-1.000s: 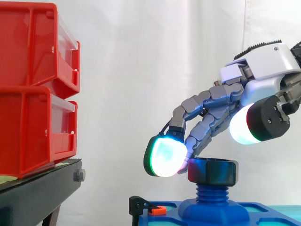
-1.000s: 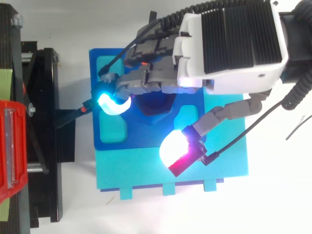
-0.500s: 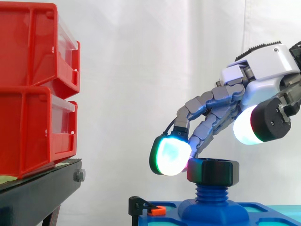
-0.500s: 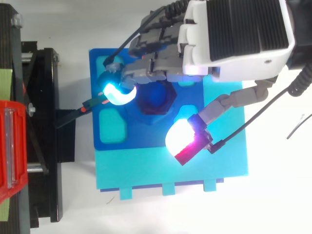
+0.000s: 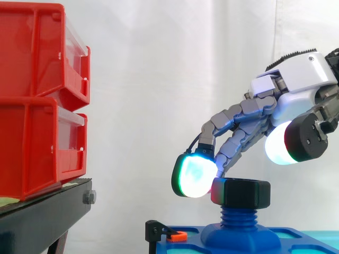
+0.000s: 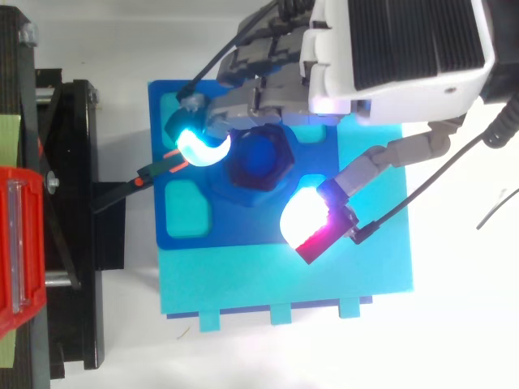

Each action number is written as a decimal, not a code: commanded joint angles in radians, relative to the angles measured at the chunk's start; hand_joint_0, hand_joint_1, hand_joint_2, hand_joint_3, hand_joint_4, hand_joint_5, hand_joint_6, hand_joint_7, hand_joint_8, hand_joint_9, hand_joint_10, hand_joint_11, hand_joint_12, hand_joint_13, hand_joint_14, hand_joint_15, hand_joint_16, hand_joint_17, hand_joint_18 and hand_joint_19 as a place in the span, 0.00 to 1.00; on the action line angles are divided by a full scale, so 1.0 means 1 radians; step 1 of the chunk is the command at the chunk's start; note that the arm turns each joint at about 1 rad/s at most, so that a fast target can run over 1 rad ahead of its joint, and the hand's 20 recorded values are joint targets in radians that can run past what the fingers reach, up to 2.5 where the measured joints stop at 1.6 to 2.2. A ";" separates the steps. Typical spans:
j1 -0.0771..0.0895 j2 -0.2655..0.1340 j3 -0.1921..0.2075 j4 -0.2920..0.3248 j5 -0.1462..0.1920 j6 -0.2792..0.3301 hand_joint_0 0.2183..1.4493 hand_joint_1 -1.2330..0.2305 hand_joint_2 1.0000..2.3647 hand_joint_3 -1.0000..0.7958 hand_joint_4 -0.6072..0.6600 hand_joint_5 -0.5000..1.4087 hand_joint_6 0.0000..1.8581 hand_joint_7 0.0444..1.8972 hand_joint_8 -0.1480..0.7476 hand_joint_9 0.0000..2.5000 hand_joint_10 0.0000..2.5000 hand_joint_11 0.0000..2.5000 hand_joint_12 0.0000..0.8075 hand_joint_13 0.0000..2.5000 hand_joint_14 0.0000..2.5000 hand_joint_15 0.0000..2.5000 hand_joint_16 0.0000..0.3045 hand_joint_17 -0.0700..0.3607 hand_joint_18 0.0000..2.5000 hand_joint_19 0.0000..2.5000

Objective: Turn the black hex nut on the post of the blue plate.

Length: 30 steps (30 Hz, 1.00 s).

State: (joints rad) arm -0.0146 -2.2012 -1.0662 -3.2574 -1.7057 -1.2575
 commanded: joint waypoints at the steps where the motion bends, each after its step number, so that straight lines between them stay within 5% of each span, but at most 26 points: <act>1: -0.005 0.000 0.000 -0.010 -0.008 -0.005 0.20 0.52 0.00 0.28 0.62 0.17 0.27 0.53 0.37 0.19 0.00 0.10 0.40 0.21 0.00 0.11 0.15 0.40 0.13 0.12; 30: -0.033 0.002 0.042 -0.088 -0.040 -0.046 0.20 0.53 0.00 0.28 0.62 0.17 0.27 0.55 0.38 0.19 0.00 0.10 0.41 0.21 0.00 0.11 0.15 0.40 0.13 0.12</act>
State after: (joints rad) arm -0.0472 -2.1999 -1.0261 -3.3454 -1.7450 -1.3038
